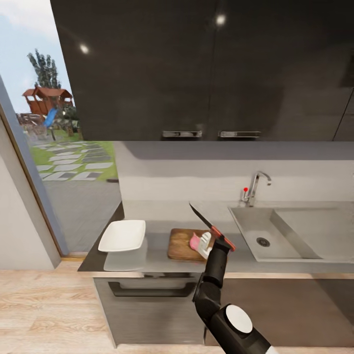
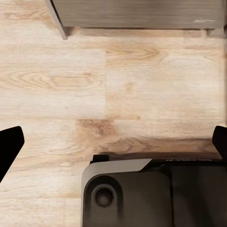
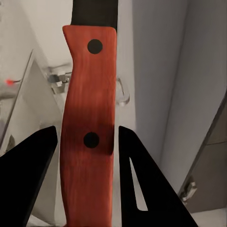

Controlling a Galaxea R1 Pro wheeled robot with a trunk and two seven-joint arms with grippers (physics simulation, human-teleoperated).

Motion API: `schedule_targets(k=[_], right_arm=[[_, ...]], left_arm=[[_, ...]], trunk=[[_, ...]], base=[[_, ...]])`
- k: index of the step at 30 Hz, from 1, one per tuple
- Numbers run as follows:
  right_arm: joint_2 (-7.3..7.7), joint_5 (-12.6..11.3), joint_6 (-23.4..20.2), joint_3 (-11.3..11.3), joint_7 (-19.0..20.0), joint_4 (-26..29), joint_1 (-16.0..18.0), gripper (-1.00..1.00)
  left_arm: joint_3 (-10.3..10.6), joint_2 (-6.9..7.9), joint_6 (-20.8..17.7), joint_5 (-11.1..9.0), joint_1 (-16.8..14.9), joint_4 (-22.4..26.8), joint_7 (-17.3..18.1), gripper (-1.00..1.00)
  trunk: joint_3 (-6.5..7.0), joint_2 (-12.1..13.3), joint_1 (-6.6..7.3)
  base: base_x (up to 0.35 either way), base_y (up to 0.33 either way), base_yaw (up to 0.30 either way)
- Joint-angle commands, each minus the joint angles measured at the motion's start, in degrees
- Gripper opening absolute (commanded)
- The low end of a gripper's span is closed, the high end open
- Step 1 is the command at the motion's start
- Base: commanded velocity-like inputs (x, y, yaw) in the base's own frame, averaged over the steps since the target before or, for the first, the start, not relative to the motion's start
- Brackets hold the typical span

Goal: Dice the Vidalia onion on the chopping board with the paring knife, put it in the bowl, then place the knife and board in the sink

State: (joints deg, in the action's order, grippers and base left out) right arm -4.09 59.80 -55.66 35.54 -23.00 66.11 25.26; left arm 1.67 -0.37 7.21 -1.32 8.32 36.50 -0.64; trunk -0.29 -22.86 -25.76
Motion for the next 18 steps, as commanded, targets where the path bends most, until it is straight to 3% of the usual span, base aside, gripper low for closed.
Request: schedule_targets(k=[1,5,15,18], right_arm=[[-0.09,-0.20,-0.33,0.17,-0.38,-0.43,0.05,-1.00],[-0.43,-0.21,-0.33,0.37,-0.38,-1.23,0.05,-1.00],[-3.85,-0.21,-0.39,0.98,-0.55,-2.37,0.05,-1.00],[-5.23,-0.21,-0.34,3.97,-0.60,-5.81,0.05,-1.00]], left_arm=[[0.09,0.02,0.09,-0.12,0.03,0.06,-0.07,1.00],[0.11,0.02,0.09,-0.10,0.03,0.06,-0.07,1.00],[0.15,0.01,0.09,-0.08,0.03,0.06,-0.07,1.00],[0.17,0.02,0.09,-0.10,0.03,0.06,-0.07,1.00]], trunk=[[-0.03,-0.06,-0.03],[-0.03,-0.06,-0.03],[-0.03,-0.06,-0.03],[-0.03,-0.06,-0.03]], base=[[0.000,-0.208,0.000],[0.000,-0.209,0.000],[0.000,-0.131,0.000],[0.000,-0.005,0.000]])
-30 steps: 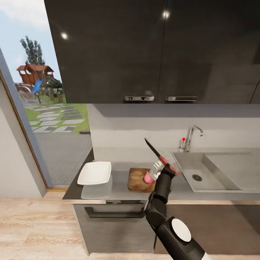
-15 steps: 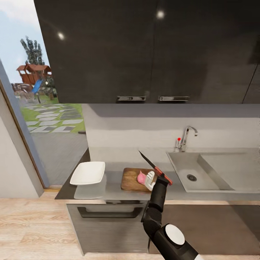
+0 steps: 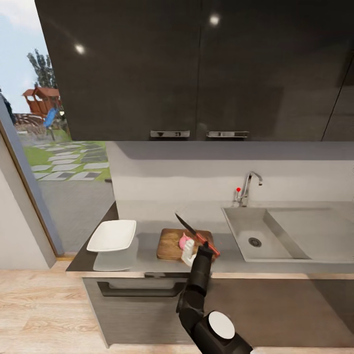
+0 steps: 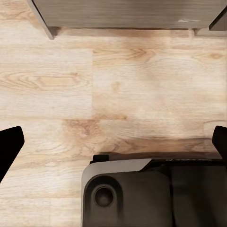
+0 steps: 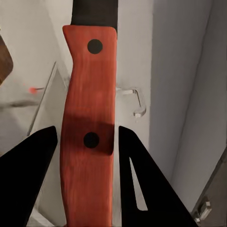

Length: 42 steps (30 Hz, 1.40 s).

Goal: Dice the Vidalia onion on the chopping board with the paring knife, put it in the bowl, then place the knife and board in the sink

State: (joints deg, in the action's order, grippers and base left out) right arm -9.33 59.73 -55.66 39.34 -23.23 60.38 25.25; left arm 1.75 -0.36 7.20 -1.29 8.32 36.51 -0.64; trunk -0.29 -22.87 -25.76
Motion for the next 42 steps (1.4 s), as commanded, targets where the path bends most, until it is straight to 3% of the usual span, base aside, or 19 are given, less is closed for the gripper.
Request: schedule_targets(k=[1,8,34,38,42], right_arm=[[-0.10,-0.16,-0.34,0.59,-0.38,-0.41,0.06,-1.00],[-0.67,-0.36,-0.33,2.39,-0.41,-1.76,0.06,-1.00],[-0.67,-0.49,-0.33,2.50,-0.33,-4.19,0.06,-1.00],[-0.67,-0.37,0.69,1.26,-0.35,-3.58,0.06,-1.00],[-0.67,-0.45,0.92,2.56,-0.40,-4.65,0.06,-1.00]], left_arm=[[0.09,0.01,0.10,-0.13,0.03,0.05,-0.07,1.00],[0.09,0.01,0.10,-0.12,0.03,0.08,-0.07,1.00],[0.10,0.09,0.10,-0.14,0.03,0.14,-0.07,1.00],[0.15,-0.19,0.10,-0.23,0.08,-0.45,-0.07,1.00],[0.17,-0.18,0.10,-0.08,0.08,-0.05,-0.07,1.00]], trunk=[[-0.03,-0.05,-0.03],[-0.03,-0.05,-0.03],[-0.03,-0.05,-0.03],[-0.03,-0.05,-0.03],[-0.03,-0.05,-0.03]], base=[[0.000,-0.003,0.000],[0.000,0.000,0.000],[0.000,-0.019,0.000],[0.000,0.000,0.000],[0.000,0.000,0.000]])
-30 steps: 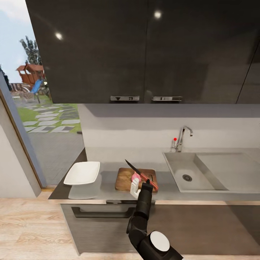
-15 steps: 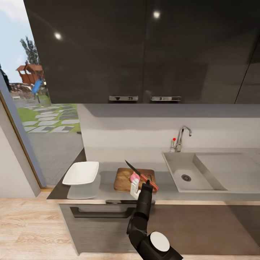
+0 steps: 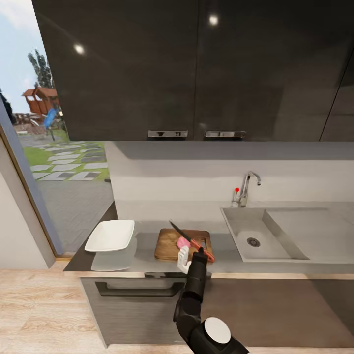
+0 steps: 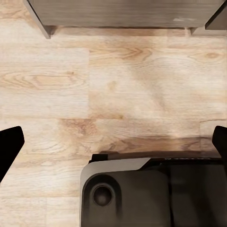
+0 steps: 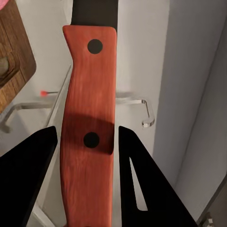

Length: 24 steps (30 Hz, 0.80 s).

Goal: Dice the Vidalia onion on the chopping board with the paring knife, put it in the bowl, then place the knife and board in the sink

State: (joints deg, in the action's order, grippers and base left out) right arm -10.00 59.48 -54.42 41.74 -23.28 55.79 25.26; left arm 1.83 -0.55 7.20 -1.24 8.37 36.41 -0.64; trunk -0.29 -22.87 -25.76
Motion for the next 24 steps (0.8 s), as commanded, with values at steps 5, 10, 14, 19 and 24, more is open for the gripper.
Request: schedule_targets(k=[5,10,14,19,24], right_arm=[[0.00,-0.16,0.20,0.75,-0.36,-0.19,0.05,-1.00],[0.00,-0.15,0.26,0.79,-0.36,-0.15,0.06,-1.00],[0.00,-0.15,0.28,0.80,-0.36,-0.09,0.04,-1.00],[0.00,-0.15,0.28,0.80,-0.36,-0.07,0.03,-1.00],[0.00,-0.15,0.28,0.80,-0.36,-0.07,0.05,-1.00]], left_arm=[[0.10,0.01,0.10,-0.08,-0.01,-0.63,-0.07,1.00],[0.10,0.01,0.10,-0.08,-0.02,-0.77,-0.07,1.00],[0.10,0.00,0.10,-0.08,-0.02,-0.80,-0.07,1.00],[0.10,-0.01,0.10,-0.08,-0.02,-0.78,-0.07,1.00],[0.10,-0.04,0.10,-0.08,-0.02,-0.79,-0.07,1.00]], trunk=[[-0.03,-0.05,-0.03],[-0.03,-0.05,-0.03],[-0.03,-0.05,-0.03],[-0.03,-0.05,-0.03],[-0.03,-0.05,-0.03]], base=[[0.000,0.000,0.000],[0.000,0.000,0.000],[0.000,0.000,0.000],[0.000,0.000,0.000],[0.000,0.000,0.000]])
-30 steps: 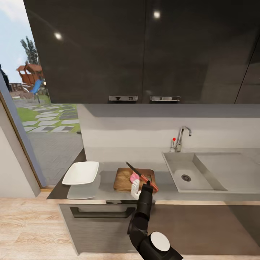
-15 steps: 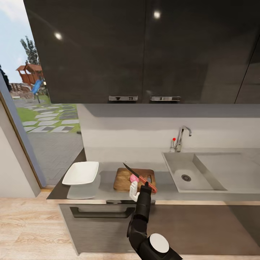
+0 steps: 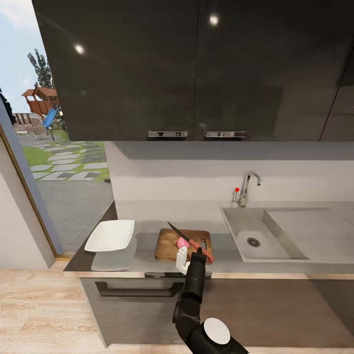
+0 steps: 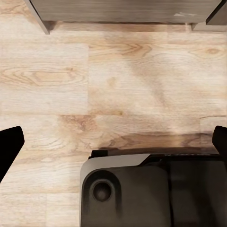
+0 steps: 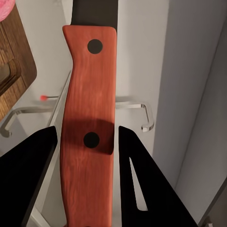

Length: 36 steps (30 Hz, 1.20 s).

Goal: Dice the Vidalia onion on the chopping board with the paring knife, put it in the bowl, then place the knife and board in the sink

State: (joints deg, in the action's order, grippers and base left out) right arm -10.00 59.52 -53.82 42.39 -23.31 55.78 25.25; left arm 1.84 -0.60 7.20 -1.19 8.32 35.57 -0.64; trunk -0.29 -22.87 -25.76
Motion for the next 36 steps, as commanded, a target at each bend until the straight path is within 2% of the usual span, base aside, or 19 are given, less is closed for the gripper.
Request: schedule_targets(k=[1,15,36], right_arm=[[0.00,-0.20,-0.32,0.13,-0.33,-0.06,0.06,-1.00],[0.00,-0.49,-0.32,0.06,-0.18,-0.06,0.06,-1.00],[0.00,-0.64,-0.32,-0.02,-0.16,-0.15,0.02,-1.00]], left_arm=[[0.10,0.02,0.10,-0.13,0.03,0.06,-0.07,1.00],[0.10,-0.01,0.10,-0.13,0.03,0.04,-0.07,1.00],[0.10,-0.01,0.10,-0.13,0.03,0.03,-0.07,1.00]], trunk=[[-0.03,-0.05,-0.03],[-0.15,-0.05,-0.03],[-1.74,-0.05,-0.03]], base=[[0.000,0.000,0.000],[0.000,0.000,0.000],[0.000,0.000,0.000]])
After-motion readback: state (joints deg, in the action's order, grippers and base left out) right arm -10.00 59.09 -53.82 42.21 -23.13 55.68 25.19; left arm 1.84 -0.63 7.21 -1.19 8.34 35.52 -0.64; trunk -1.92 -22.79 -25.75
